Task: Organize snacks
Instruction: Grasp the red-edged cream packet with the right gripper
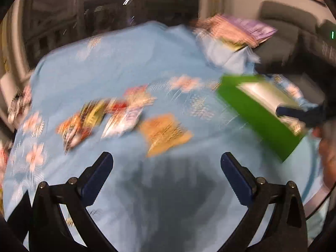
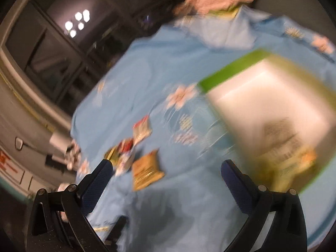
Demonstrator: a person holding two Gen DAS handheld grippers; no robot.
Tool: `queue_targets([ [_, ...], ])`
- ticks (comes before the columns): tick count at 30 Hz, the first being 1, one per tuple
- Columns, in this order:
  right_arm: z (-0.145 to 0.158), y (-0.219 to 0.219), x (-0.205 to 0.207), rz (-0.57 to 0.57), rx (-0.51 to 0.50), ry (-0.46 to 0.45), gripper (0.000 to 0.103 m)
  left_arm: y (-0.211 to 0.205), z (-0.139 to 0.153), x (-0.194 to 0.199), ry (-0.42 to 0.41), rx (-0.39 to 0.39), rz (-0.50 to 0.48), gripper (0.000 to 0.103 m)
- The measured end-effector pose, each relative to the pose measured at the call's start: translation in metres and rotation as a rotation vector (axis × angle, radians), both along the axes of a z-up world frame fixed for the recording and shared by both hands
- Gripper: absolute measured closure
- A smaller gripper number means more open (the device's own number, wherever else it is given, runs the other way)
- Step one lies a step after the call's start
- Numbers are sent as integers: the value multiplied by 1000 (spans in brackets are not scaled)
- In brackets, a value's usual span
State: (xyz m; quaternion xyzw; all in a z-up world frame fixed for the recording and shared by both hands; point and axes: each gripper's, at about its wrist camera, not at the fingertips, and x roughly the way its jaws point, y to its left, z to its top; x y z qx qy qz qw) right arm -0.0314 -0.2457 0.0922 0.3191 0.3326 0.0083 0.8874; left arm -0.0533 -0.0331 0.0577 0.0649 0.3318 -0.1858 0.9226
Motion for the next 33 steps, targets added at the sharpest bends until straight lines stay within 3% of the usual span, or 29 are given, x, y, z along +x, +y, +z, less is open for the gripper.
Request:
queue_targets([
  [3, -2, 32, 40, 73, 33, 57, 0, 32, -14, 5, 53, -9, 74, 0],
  [8, -2, 95, 135, 164, -205, 120, 0, 63, -7, 5, 77, -129, 114, 0],
  [11, -24, 122, 207, 219, -314, 191, 0, 71, -16, 12, 132, -174, 183, 0],
  [14, -58, 136, 263, 179, -409, 350, 0, 74, -21, 26, 220, -187, 156, 0],
  [17, -97, 140, 296, 156, -367, 474, 3, 83, -25, 38, 275, -261, 184, 0],
  [18, -96, 145, 299, 130, -443, 443, 3, 84, -25, 39, 292, -270, 187, 0],
  [19, -94, 152, 302, 139, -513, 399, 11, 85, -25, 39, 298, -274, 182, 0],
  [20, -96, 157, 304, 164, -534, 396, 23, 85, -26, 41, 309, -280, 171, 0],
  [21, -97, 160, 303, 172, -560, 390, 24, 85, -27, 42, 315, -282, 170, 0],
  [22, -95, 161, 299, 188, -552, 372, 36, 84, -28, 42, 319, -279, 178, 0],
  [27, -86, 141, 271, 213, -415, 347, 36, 78, -33, 40, 304, -186, 235, 0],
  [30, -69, 118, 225, 247, -300, 289, 36, 77, -30, 31, 300, -206, 196, 0],
  [33, -48, 108, 161, 259, -325, 221, 36, 78, -28, 27, 298, -234, 169, 0],
])
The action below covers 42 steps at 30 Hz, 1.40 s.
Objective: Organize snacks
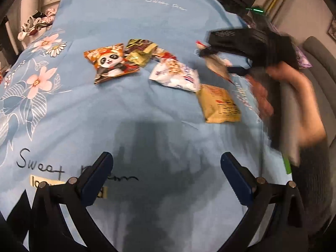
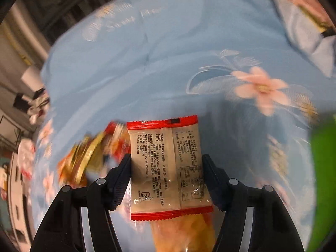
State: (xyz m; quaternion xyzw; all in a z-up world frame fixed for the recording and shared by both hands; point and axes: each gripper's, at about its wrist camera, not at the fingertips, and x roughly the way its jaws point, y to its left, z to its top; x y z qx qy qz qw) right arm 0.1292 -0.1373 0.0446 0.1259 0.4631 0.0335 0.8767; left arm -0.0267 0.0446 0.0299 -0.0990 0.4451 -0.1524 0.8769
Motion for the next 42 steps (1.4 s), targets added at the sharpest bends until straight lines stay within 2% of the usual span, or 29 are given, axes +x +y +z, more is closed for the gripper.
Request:
queue_targets([
  [3, 3, -10, -67, 1, 66, -21, 36, -6, 1, -6, -16, -3, -33, 0],
  [5, -3, -10, -103, -3, 133, -1, 36, -13, -1, -9, -18, -34, -93, 0],
  [8, -21, -11, -139, 10, 197, 35, 36, -26, -7, -17, 32, -79, -189, 0],
  [12, -27, -15, -157, 25, 279, 23, 36, -44, -16, -30, 70, -150, -327, 1],
  [14, -38, -6, -150, 23, 322, 43, 36, -46, -20, -32, 42, -144, -316, 1],
  [16, -44, 3, -144, 18, 321, 64, 36, -45, -21, -32, 33, -157, -307, 1],
  [19, -43, 11, -146, 32, 294, 49, 35, -38, -21, -27, 62, -224, -296, 1],
  [21, -43, 11, -145, 51, 308, 63, 30, -33, -22, -22, 94, -268, -284, 1],
  [23, -43, 5, -146, 43, 388, 86, 18, -33, -21, -20, 106, -281, -282, 1],
  [25, -48, -8, -148, 15, 516, 117, 15, -36, -19, -22, 105, -273, -302, 2],
  [27, -51, -16, -149, 17, 555, 99, 15, -37, -19, -26, 106, -273, -323, 3],
  [28, -54, -18, -148, 10, 542, 95, 15, -38, -20, -25, 116, -287, -340, 5],
  [31, -61, -23, -147, 9, 610, 85, 15, -36, -27, -15, 178, -410, -361, 7],
  [33, -62, -24, -145, 18, 636, 82, 15, -37, -28, -8, 210, -446, -375, 7],
  [38, -65, -12, -135, 60, 648, 102, 15, -45, -24, -6, 217, -435, -403, 7],
  [40, -66, -12, -130, 64, 662, 108, 21, -50, -25, -4, 215, -443, -425, 9],
  [41, -68, -13, -129, 62, 670, 115, 33, -52, -25, -2, 211, -437, -421, 19],
  [42, -73, -15, -127, 52, 686, 129, 46, -53, -26, 1, 214, -424, -406, 33],
])
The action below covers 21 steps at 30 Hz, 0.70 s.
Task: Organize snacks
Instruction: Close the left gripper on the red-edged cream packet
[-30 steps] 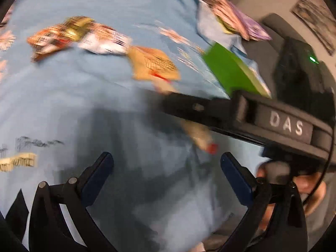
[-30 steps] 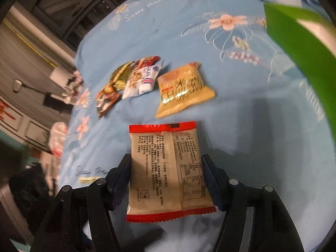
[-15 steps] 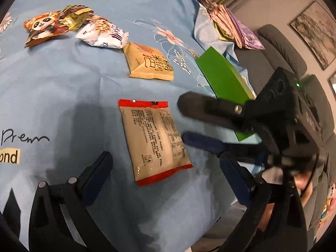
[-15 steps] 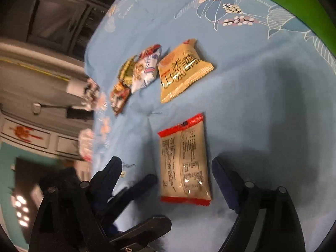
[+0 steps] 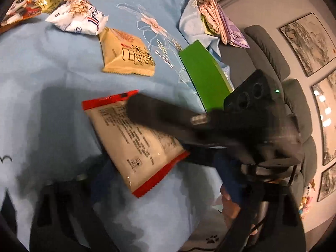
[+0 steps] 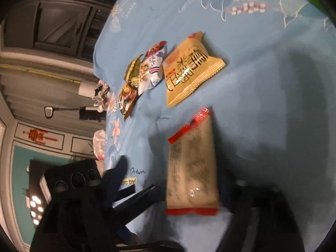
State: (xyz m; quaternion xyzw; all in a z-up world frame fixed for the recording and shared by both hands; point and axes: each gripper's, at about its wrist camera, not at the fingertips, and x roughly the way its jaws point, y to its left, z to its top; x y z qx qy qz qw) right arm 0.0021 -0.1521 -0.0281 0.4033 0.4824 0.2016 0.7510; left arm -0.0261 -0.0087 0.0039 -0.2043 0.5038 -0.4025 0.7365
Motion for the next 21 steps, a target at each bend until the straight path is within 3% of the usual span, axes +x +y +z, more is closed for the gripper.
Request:
queue_targets([
  [2, -8, -6, 2, -36, 13, 33, 63, 3, -4, 4, 14, 4, 24, 50],
  [5, -13, -15, 1, -50, 61, 47, 66, 15, -11, 14, 82, -42, 64, 60],
  [7, -9, -20, -1, -66, 47, 49, 66, 23, -14, 16, 123, -94, 89, 60],
  [11, -5, -38, -5, -125, 105, 40, 46, 30, -9, 12, 133, -110, 98, 50],
  [14, -4, -35, -1, -135, 74, 17, 46, 31, -7, 10, 143, -113, 112, 46],
  [18, 5, -12, 4, -96, -53, -35, 46, 34, -5, 12, 144, -106, 148, 44],
  [21, 6, -8, 10, -89, -50, -41, 46, 43, -2, 13, 129, -63, 219, 44],
])
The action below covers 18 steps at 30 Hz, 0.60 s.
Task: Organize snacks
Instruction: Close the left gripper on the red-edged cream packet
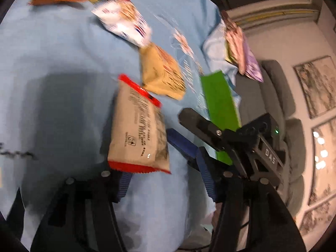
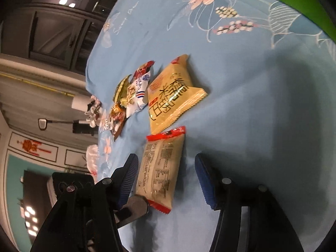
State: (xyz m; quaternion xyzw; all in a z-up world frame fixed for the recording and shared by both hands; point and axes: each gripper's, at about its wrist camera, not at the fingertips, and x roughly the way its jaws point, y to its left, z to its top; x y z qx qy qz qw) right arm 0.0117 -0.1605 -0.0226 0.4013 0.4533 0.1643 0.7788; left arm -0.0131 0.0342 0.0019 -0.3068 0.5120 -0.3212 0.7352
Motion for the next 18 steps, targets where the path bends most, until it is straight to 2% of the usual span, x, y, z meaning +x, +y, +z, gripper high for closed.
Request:
queue_targets([
  [3, -4, -3, 5, 12, 29, 6, 46, 9, 6, 1, -29, 78, 58, 40],
  [7, -3, 1, 8, 27, 11, 10, 46, 15, 2, 3, -31, 70, 87, 40],
  [11, -3, 11, 14, 60, -34, 3, 46, 18, 3, 2, -50, 112, 98, 41],
  [13, -3, 10, 16, 55, -21, 7, 46, 16, 3, 1, -60, 128, 96, 43],
  [15, -6, 8, 18, 50, -5, 15, 49, 14, 2, 2, -59, 149, 101, 49],
  [18, -6, 7, 17, 41, 10, 25, 50, 21, -4, 7, -23, 99, 107, 53],
])
